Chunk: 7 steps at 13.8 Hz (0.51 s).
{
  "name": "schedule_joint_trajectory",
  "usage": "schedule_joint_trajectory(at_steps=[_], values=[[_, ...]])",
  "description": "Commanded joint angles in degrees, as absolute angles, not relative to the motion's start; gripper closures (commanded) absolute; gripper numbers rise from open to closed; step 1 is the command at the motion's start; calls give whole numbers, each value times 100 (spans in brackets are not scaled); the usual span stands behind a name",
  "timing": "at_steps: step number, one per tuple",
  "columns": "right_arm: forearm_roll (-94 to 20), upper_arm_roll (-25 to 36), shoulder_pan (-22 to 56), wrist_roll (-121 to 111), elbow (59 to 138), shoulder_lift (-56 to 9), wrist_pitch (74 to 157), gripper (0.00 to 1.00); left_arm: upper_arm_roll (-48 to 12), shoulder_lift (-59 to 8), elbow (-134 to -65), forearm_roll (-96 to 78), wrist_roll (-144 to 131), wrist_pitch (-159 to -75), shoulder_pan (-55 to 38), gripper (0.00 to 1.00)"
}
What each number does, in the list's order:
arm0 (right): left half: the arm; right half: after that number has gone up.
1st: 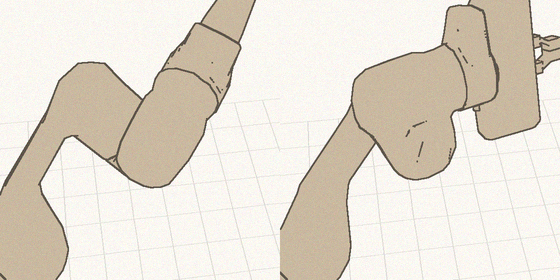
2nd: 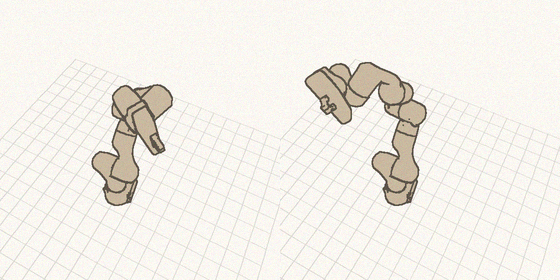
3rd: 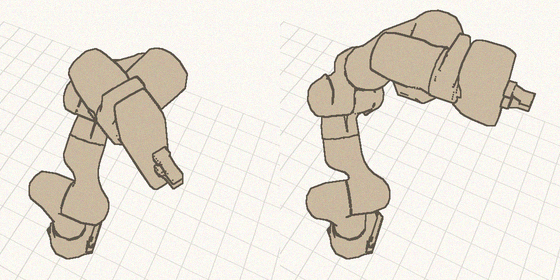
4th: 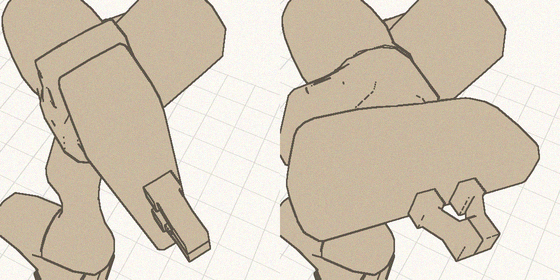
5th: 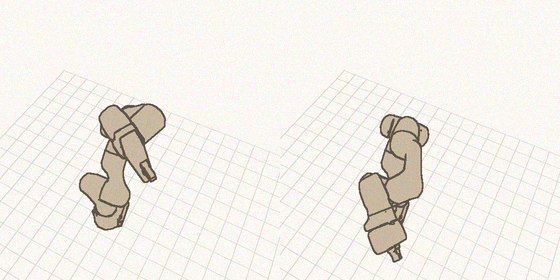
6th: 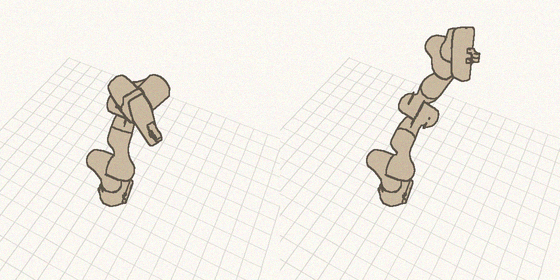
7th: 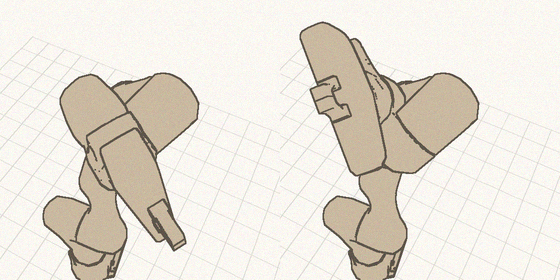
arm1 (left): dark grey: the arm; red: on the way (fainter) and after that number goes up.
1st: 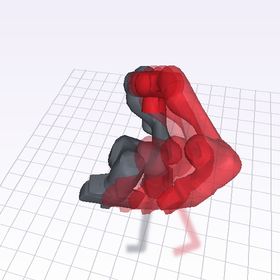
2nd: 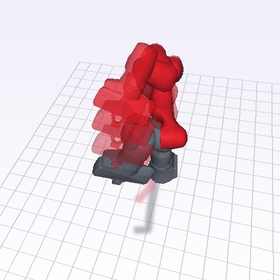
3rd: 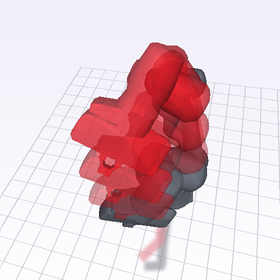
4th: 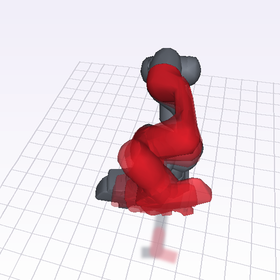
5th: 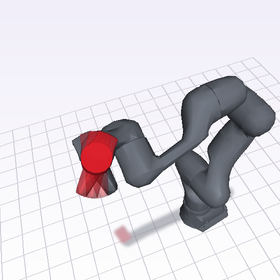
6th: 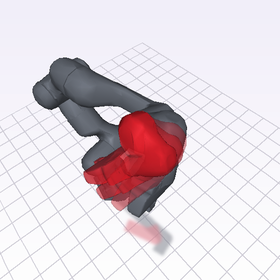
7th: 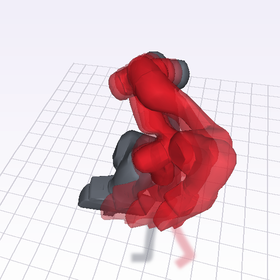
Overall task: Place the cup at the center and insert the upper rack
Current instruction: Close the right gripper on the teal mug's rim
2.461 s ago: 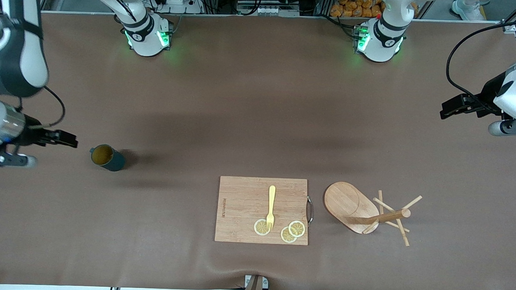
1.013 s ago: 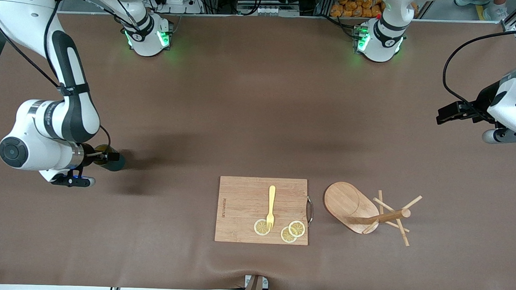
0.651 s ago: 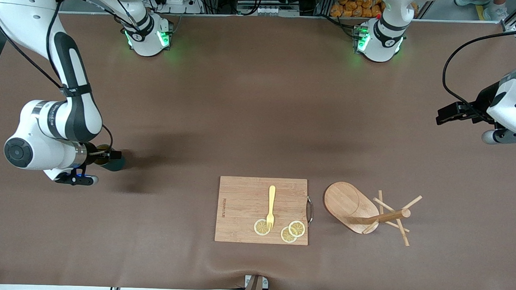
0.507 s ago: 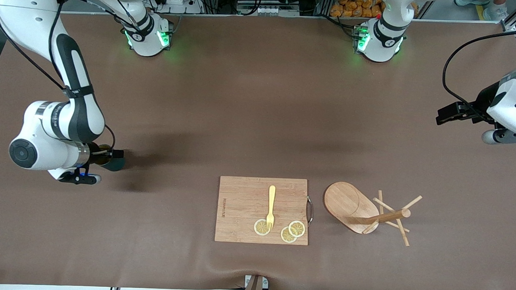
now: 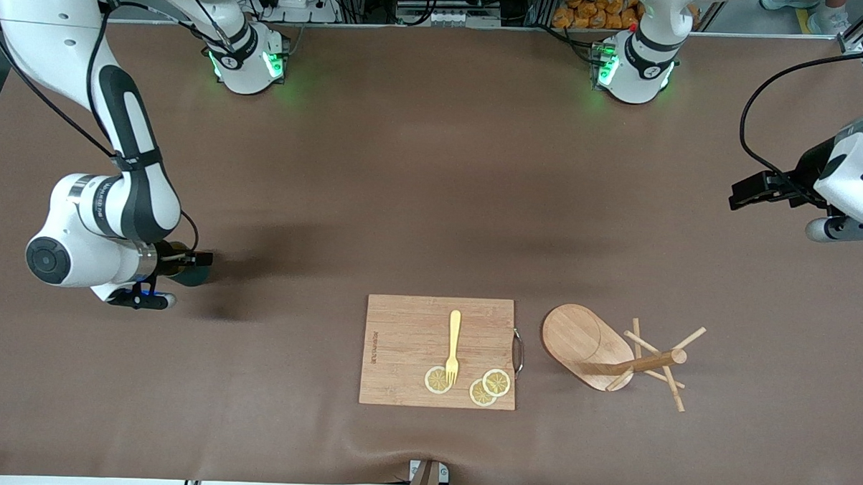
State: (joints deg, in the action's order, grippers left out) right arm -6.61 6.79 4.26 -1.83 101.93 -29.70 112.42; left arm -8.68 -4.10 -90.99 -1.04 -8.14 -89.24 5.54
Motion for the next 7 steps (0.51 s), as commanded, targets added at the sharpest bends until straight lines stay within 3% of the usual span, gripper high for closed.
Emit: schedule_joint_trajectory(at_steps=[1, 4, 7], values=[[-791, 729, 492, -211, 10213, -2971, 11329, 57, -879, -466, -8982, -61, -914, -8921, 527, 0], [-791, 729, 492, -211, 10213, -2971, 11329, 84, -879, -466, -8982, -70, -914, -8921, 492, 0], [-791, 729, 492, -229, 10213, -2971, 11320, 100, -879, -466, -8982, -70, -905, -8921, 483, 0]])
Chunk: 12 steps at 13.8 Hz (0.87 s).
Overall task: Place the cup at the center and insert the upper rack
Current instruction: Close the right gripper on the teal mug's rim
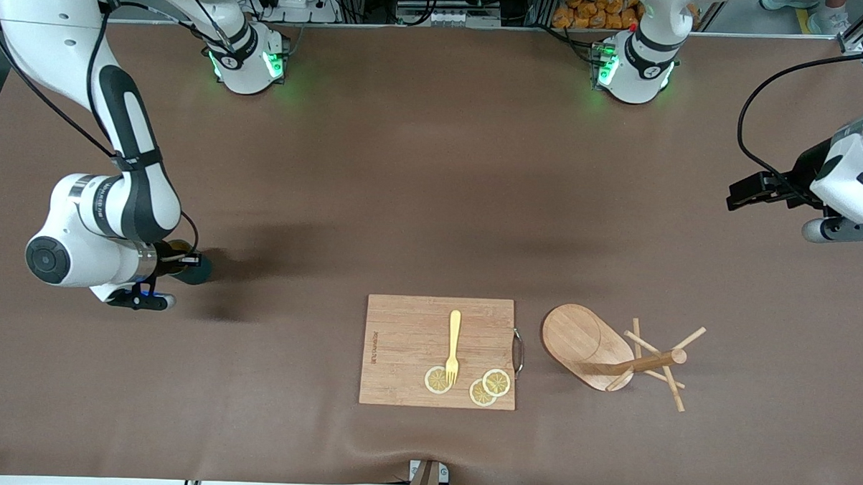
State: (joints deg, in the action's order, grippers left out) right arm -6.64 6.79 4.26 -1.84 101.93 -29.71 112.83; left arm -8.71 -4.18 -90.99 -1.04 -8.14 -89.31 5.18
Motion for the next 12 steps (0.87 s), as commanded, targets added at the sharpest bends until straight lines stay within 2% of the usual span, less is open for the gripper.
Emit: schedule_joint_trajectory(at_steps=[1, 5, 12], values=[[-791, 738, 492, -220, 10213, -2962, 11312, 100, -879, -466, -8982, -70, -905, -8921, 492, 0], [-791, 721, 597, -185, 10143, -2866, 11285, 100, -879, -466, -8860, -70, -905, -8921, 492, 0], [-800, 607, 1703, -132, 10011, -2303, 11259, 100, -879, -475, -8842, -70, -897, -8921, 492, 0]])
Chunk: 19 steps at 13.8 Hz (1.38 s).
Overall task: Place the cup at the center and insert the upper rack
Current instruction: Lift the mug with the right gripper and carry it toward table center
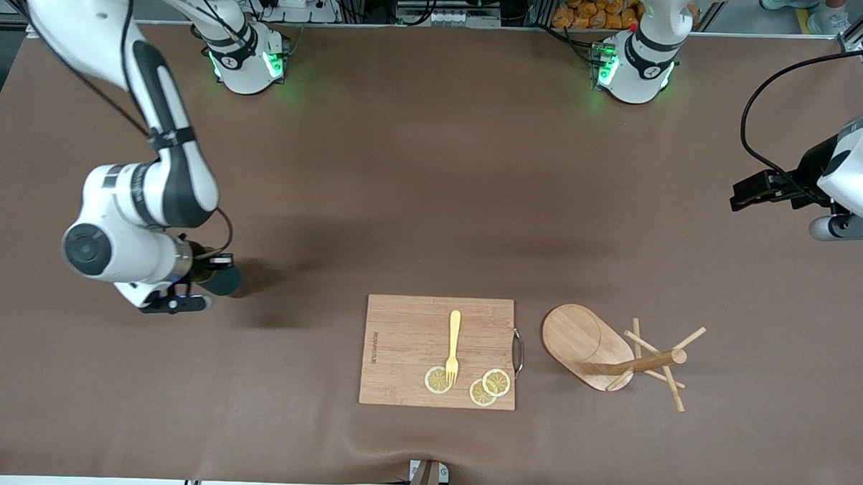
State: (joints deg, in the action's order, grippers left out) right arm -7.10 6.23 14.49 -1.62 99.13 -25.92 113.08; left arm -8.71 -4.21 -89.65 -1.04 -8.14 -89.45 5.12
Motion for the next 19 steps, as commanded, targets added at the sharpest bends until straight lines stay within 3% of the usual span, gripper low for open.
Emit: schedule_joint_trajectory(at_steps=[1, 12, 19], values=[[-800, 563, 1879, -132, 10011, -2242, 11250, 100, -879, -475, -8842, -70, -896, -8921, 492, 0], [-826, 343, 4384, 1122, 9967, -2241, 11250, 100, -870, -545, -8842, -18, -896, -8921, 527, 0], [-826, 334, 5738, 2672, 9282, -2970, 11303, 100, -870, -545, -8824, 0, -905, -8921, 510, 0]])
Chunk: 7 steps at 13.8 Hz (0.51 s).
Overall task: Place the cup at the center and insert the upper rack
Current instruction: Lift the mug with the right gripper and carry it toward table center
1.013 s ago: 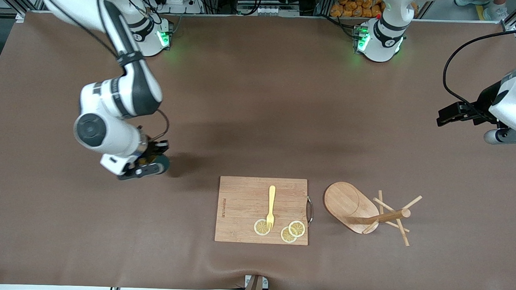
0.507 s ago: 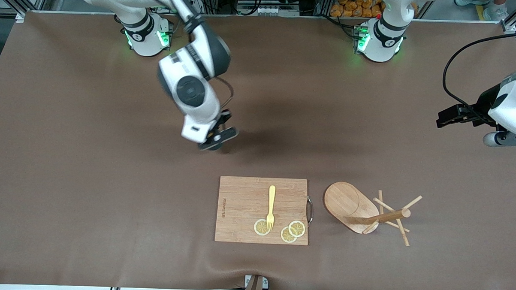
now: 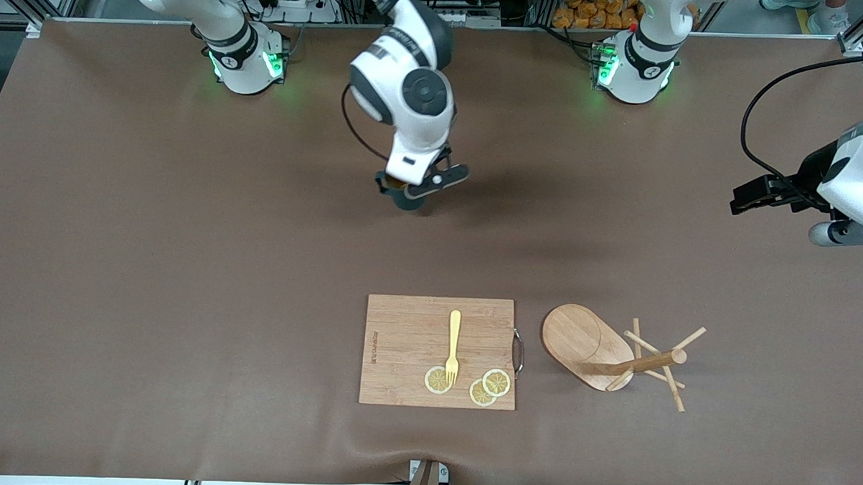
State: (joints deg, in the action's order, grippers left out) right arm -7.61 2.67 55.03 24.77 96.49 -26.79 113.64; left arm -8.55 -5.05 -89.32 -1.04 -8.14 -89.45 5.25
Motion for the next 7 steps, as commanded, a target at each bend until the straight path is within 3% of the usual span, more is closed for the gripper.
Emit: schedule_joint_trajectory(at_steps=[1, 7], values=[[-835, 308, 5835, 2672, 9229, -3075, 11311, 100, -870, -545, -8833, 0, -905, -8921, 510, 0], [-817, 70, 6029, 2707, 8842, -3638, 11312, 100, -896, -545, -8824, -26, -1028, -8921, 483, 0]])
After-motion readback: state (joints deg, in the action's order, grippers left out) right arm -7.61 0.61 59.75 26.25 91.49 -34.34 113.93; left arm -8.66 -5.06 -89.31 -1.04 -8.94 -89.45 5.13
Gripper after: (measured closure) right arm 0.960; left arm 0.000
